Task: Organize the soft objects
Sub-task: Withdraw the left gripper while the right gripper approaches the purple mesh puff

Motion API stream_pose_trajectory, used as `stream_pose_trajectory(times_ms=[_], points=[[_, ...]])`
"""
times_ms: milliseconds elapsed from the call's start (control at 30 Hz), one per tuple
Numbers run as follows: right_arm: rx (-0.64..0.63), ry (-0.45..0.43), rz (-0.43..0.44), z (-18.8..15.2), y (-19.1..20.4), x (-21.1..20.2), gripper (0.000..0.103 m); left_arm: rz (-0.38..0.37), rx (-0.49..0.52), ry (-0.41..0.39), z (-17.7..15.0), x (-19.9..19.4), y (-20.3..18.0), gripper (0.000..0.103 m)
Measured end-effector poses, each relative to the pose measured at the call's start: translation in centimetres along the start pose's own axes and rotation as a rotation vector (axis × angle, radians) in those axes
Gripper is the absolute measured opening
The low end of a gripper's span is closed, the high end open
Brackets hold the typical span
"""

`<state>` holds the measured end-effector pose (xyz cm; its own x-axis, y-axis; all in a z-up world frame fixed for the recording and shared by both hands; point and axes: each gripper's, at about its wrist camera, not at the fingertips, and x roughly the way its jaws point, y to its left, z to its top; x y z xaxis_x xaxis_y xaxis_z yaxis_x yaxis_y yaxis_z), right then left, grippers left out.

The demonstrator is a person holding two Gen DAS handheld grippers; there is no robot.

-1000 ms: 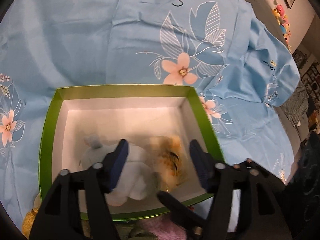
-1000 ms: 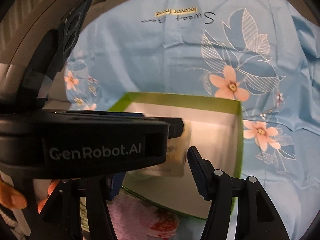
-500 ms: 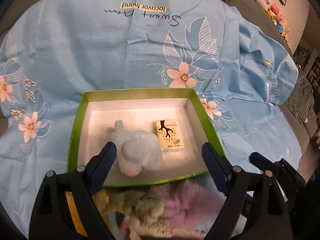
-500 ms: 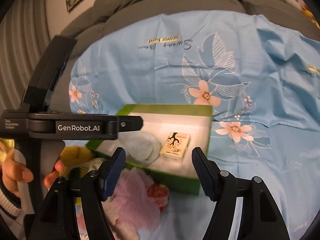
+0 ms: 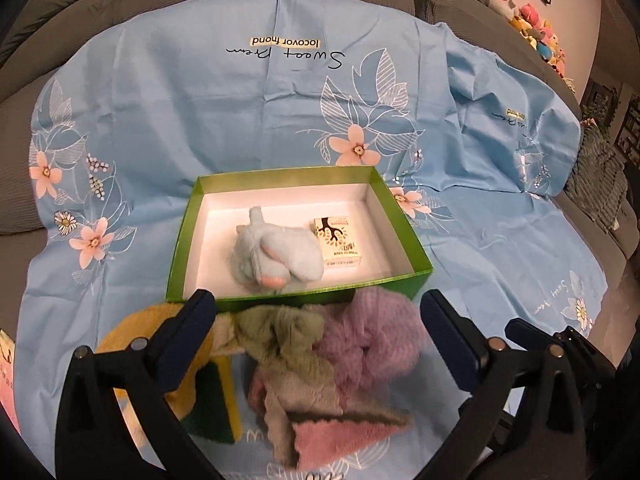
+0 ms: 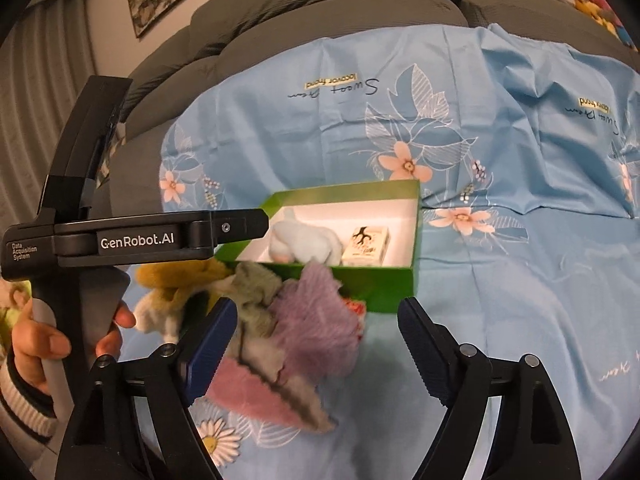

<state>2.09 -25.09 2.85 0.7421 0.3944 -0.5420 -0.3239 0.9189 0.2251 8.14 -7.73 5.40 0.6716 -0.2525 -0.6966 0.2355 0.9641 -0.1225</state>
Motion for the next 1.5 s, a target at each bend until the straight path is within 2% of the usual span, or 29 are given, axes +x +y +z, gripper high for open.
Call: stream_pose_trajectory(times_ms=[267, 400, 633, 967, 1000, 1067, 1100, 1133, 1167, 1200, 1300, 1433, 1500], points=[[0.017, 0.014, 0.005, -2.0, 1.3, -1.2, 0.084, -0.012, -0.036, -0.032, -2.9, -3.5, 2.5, 0.102], [0.023, 0.041, -0.019, -3.2, 1.3, -0.9, 0.084, -0.026, -0.085, 0.013, -5.1, -3.4, 4.7, 0.102], [0.038, 0.089, -0.051, -4.9, 0.6, 1.2, 0.084, -0.054, -0.171, 0.098, -9.4, -2.5, 7.1, 0.102], [0.025, 0.095, -0.039, -3.4, -0.1, 6.6, 0.083, -0.044, -0.174, 0.117, -10.2, -2.5, 7.2, 0.102], [0.030, 0.098, -0.033, -3.4, -0.3, 7.1, 0.079, -0.047, -0.171, 0.122, -10.3, -2.3, 7.3, 0.102], [0.041, 0.106, -0.001, -3.4, -0.6, 7.8, 0.061, -0.048, -0.162, 0.132, -10.4, -2.0, 7.1, 0.102], [0.048, 0.112, 0.019, -3.4, -0.7, 8.1, 0.043, -0.051, -0.158, 0.137, -10.4, -1.8, 6.9, 0.102], [0.054, 0.118, 0.032, -3.4, -0.8, 8.3, 0.031, -0.057, -0.156, 0.140, -10.4, -1.7, 6.7, 0.102], [0.055, 0.119, 0.039, -3.4, -0.9, 8.3, 0.027, -0.066, -0.156, 0.143, -10.3, -1.6, 6.5, 0.102], [0.055, 0.115, 0.043, -3.4, -1.0, 8.2, 0.018, -0.072, -0.154, 0.145, -10.2, -1.4, 6.3, 0.102], [0.091, 0.099, 0.068, -3.6, -1.5, 7.3, 0.012, -0.098, -0.143, 0.152, -10.1, -1.1, 5.4, 0.102], [0.181, 0.053, 0.116, -4.1, -2.9, 3.9, 0.012, -0.144, -0.113, 0.162, -9.8, -0.5, 3.7, 0.102], [0.212, 0.046, 0.146, -4.6, -3.5, 1.9, 0.012, -0.192, -0.101, 0.176, -9.6, -0.1, 2.6, 0.102]])
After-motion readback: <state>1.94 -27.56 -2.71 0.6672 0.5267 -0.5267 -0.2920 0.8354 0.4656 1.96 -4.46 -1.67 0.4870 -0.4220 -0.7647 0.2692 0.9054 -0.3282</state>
